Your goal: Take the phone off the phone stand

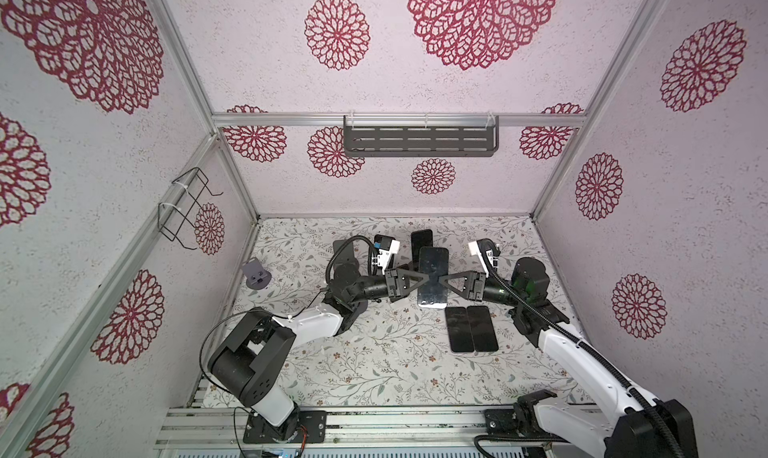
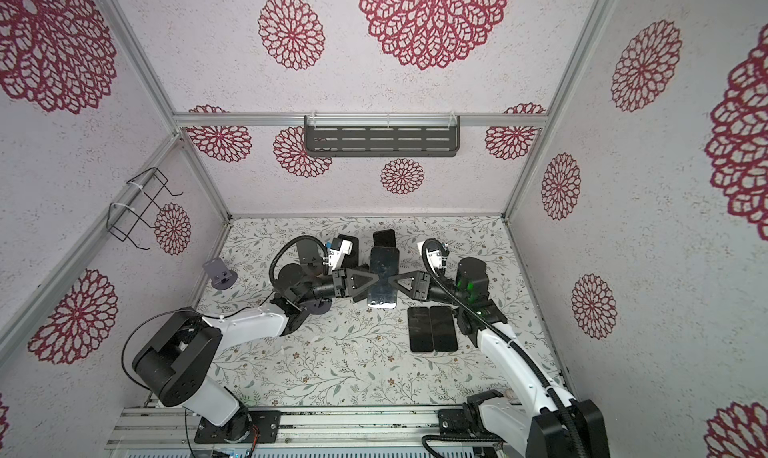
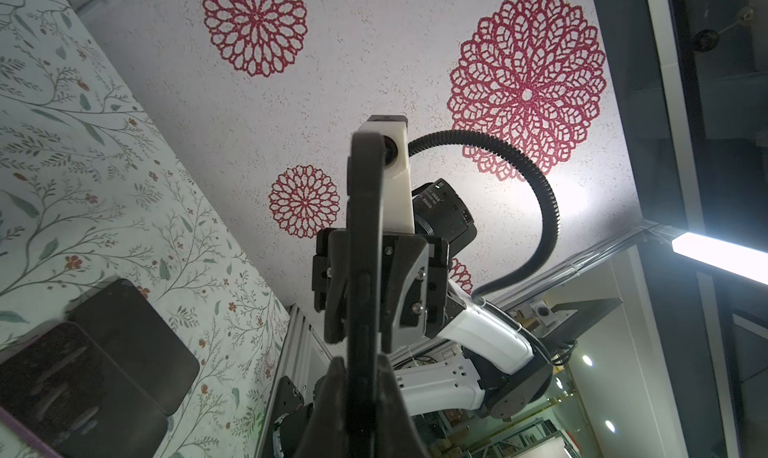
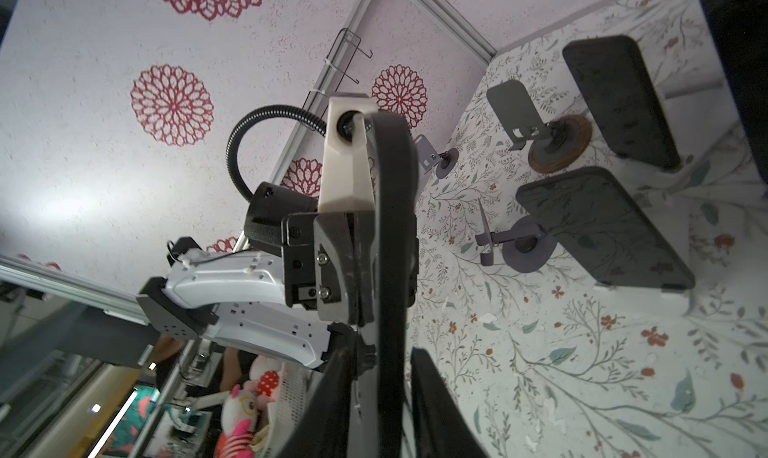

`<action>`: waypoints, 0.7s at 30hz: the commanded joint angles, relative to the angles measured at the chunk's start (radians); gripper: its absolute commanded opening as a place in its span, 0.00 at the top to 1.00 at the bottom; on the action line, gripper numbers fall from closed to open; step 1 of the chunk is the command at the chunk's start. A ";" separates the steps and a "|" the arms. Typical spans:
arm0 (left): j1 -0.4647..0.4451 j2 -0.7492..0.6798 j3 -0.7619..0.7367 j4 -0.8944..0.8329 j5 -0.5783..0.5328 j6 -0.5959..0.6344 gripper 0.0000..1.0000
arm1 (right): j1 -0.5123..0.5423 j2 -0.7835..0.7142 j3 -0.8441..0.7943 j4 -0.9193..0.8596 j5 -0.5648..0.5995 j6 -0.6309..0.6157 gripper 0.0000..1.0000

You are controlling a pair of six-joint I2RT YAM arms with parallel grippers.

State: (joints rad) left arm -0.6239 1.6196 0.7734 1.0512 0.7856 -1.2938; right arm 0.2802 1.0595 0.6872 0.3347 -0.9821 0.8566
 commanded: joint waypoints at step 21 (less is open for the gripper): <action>-0.170 -0.026 0.458 -1.281 -0.531 0.476 1.00 | -0.301 -0.220 0.115 -0.933 0.648 -0.447 0.27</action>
State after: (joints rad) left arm -0.7620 1.6016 1.1782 -0.0357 0.3679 -0.8776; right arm -0.0151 0.8608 0.7933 -0.4572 -0.5213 0.4889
